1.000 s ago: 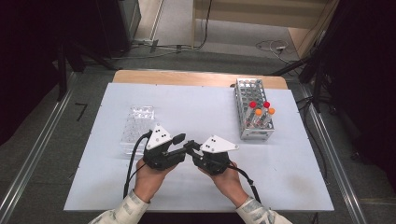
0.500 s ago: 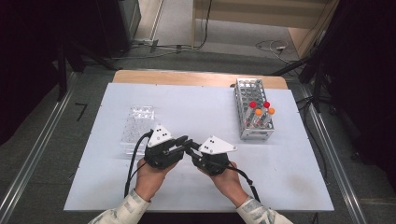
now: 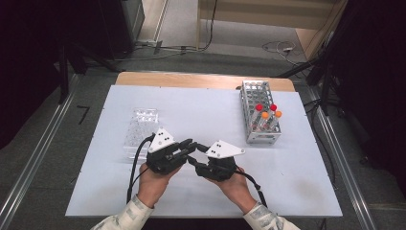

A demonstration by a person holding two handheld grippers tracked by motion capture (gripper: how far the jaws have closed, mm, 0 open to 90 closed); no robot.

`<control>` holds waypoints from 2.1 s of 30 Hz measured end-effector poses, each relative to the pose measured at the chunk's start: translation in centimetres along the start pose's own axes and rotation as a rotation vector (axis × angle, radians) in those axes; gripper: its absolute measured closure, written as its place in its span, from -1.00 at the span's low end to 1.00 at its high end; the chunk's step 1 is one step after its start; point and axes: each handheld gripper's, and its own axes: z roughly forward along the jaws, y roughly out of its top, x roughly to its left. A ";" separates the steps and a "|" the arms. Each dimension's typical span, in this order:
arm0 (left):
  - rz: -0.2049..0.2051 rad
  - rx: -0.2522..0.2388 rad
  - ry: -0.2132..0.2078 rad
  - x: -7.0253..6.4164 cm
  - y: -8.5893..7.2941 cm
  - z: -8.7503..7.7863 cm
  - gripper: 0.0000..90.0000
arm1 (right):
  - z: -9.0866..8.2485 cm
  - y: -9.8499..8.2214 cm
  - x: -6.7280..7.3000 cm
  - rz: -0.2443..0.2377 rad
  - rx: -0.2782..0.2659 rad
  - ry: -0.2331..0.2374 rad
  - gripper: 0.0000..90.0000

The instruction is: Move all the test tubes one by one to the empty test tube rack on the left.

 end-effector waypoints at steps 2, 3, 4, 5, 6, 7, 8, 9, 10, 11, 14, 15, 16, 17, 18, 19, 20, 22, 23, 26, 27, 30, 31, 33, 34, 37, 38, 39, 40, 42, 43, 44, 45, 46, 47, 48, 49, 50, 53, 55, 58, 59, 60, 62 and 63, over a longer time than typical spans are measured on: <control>-0.005 -0.008 0.002 0.2 0.1 -0.1 0.71 | -0.1 0.0 -0.2 0.005 -0.002 0.003 -0.01; -0.015 -0.012 0.003 0.4 0.1 -0.2 0.71 | -0.1 0.1 -0.3 0.011 -0.003 0.007 -0.02; -0.021 -0.017 0.004 0.5 0.2 -0.4 0.71 | -0.2 0.1 -0.4 0.018 0.000 0.008 -0.04; -0.026 -0.020 0.004 0.6 0.2 -0.6 0.71 | -0.3 0.0 -0.4 0.021 0.000 0.012 -0.05; -0.028 -0.027 0.008 0.8 0.3 -0.7 0.71 | -0.3 0.0 -0.4 0.023 0.002 0.014 -0.07; -0.034 -0.035 0.012 0.9 0.4 -0.9 0.71 | -0.4 -0.1 -0.4 0.024 0.006 0.016 -0.09; -0.037 -0.041 0.013 1.0 0.5 -1.1 0.71 | -0.4 -0.2 -0.5 0.016 0.011 0.015 -0.11; -0.037 -0.045 0.014 1.2 0.6 -1.4 0.71 | -0.4 -0.3 -0.5 0.020 0.015 0.013 -0.13; -0.037 -0.049 0.017 1.3 0.7 -1.6 0.71 | -0.5 -0.4 -0.6 0.023 0.022 0.015 -0.13; -0.041 -0.057 0.020 1.4 0.8 -1.7 0.71 | -0.5 -0.5 -0.8 0.022 0.022 0.015 -0.13; -0.057 -0.071 0.027 2.0 1.1 -2.4 0.71 | -0.7 -0.5 -1.1 0.041 0.028 0.022 -0.14; -0.066 -0.078 0.029 2.2 1.2 -2.6 0.71 | -0.7 -0.6 -1.2 0.044 0.026 0.022 -0.14; -0.071 -0.083 0.030 2.4 1.2 -2.9 0.71 | -0.8 -0.6 -1.3 0.052 0.025 0.026 -0.14; -0.075 -0.084 0.039 2.7 1.3 -3.1 0.71 | -0.9 -0.6 -1.3 0.058 0.024 0.029 -0.14; -0.085 -0.088 0.046 3.1 1.3 -3.3 0.71 | -1.0 -0.7 -1.4 0.054 0.026 0.027 -0.16; -0.090 -0.092 0.056 3.4 1.3 -3.5 0.71 | -1.0 -0.7 -1.4 0.057 0.030 0.023 -0.16; -0.097 -0.099 0.064 3.7 1.3 -3.8 0.71 | -1.0 -0.8 -1.5 0.059 0.031 0.023 -0.16; -0.102 -0.105 0.073 4.1 1.4 -4.4 0.71 | -1.2 -0.9 -1.7 0.057 0.030 0.015 -0.16; -0.108 -0.110 0.077 4.4 1.4 -4.7 0.71 | -1.3 -0.9 -1.8 0.054 0.029 0.012 -0.16; -0.125 -0.117 0.093 5.1 1.4 -5.5 0.71 | -1.5 -0.8 -2.1 0.064 0.023 0.001 -0.16; -0.127 -0.118 0.099 5.3 1.4 -5.7 0.71 | -1.6 -0.8 -2.2 0.069 0.024 -0.001 -0.16; -0.131 -0.131 0.116 5.7 1.4 -6.5 0.71 | -1.9 -0.7 -2.2 0.072 0.014 -0.001 -0.16; -0.132 -0.135 0.121 5.9 1.4 -6.7 0.71 | -2.0 -0.7 -2.2 0.070 0.010 -0.002 -0.16; -0.137 -0.146 0.132 6.3 1.5 -7.3 0.71 | -2.0 -0.8 -2.2 0.072 0.014 -0.001 -0.16; -0.138 -0.149 0.140 6.5 1.5 -7.6 0.71 | -2.0 -0.8 -2.2 0.074 0.017 -0.003 -0.16; -0.137 -0.152 0.174 7.0 1.3 -8.5 0.71 | -2.0 -0.8 -2.2 0.071 0.020 -0.005 -0.16; -0.136 -0.153 0.189 7.2 1.2 -8.8 0.71 | -2.1 -0.8 -2.2 0.070 0.020 -0.005 -0.16; -0.139 -0.152 0.198 7.4 1.1 -9.1 0.71 | -2.2 -0.8 -2.3 0.070 0.015 -0.005 -0.16; -0.140 -0.153 0.209 7.6 1.0 -9.4 0.71 | -2.2 -0.8 -2.3 0.072 0.013 -0.006 -0.16; -0.140 -0.151 0.230 7.9 0.8 -9.7 0.71 | -2.2 -0.8 -2.3 0.071 0.014 -0.002 -0.16; -0.141 -0.147 0.234 8.1 0.7 -9.8 0.71 | -2.2 -0.8 -2.4 0.071 0.013 -0.004 -0.16; -0.140 -0.143 0.239 8.2 0.7 -9.8 0.71 | -2.2 -0.8 -2.3 0.070 0.014 -0.006 -0.16; -0.139 -0.140 0.247 8.2 0.6 -9.8 0.71 | -2.2 -0.8 -2.3 0.069 0.013 -0.009 -0.16; -0.139 -0.137 0.248 8.3 0.5 -9.8 0.71 | -2.2 -0.8 -2.4 0.070 0.011 -0.011 -0.15; -0.136 -0.135 0.250 8.3 0.5 -9.8 0.71 | -2.2 -0.8 -2.4 0.073 0.010 -0.011 -0.15; -0.132 -0.134 0.259 8.3 0.4 -9.9 0.71 | -2.2 -0.8 -2.4 0.076 0.010 -0.011 -0.15; -0.125 -0.132 0.268 8.3 0.4 -9.9 0.71 | -2.2 -0.8 -2.4 0.074 0.010 -0.012 -0.15; -0.122 -0.133 0.275 8.3 0.4 -10.0 0.71 | -2.2 -0.8 -2.4 0.073 0.011 -0.012 -0.15; -0.109 -0.124 0.291 8.3 0.4 -10.0 0.71 | -2.2 -0.9 -2.4 0.074 0.013 -0.014 -0.15; -0.100 -0.118 0.301 8.3 0.3 -9.8 0.71 | -2.2 -0.9 -2.5 0.073 0.013 -0.017 -0.15; -0.068 -0.096 0.332 8.1 0.1 -9.3 0.71 | -2.3 -0.9 -2.5 0.081 0.009 -0.021 -0.15; -0.062 -0.088 0.338 8.1 0.1 -9.2 0.71 | -2.4 -0.9 -2.5 0.073 0.009 -0.024 -0.15; -0.063 -0.088 0.338 8.1 0.0 -9.0 0.71 | -2.4 -0.9 -2.5 0.070 0.007 -0.025 -0.15; -0.054 -0.080 0.353 8.1 -0.1 -8.7 0.71 | -2.5 -0.8 -2.6 0.077 0.004 -0.030 -0.15; -0.049 -0.072 0.356 8.1 -0.2 -8.5 0.71 | -2.6 -0.8 -2.7 0.079 0.000 -0.031 -0.15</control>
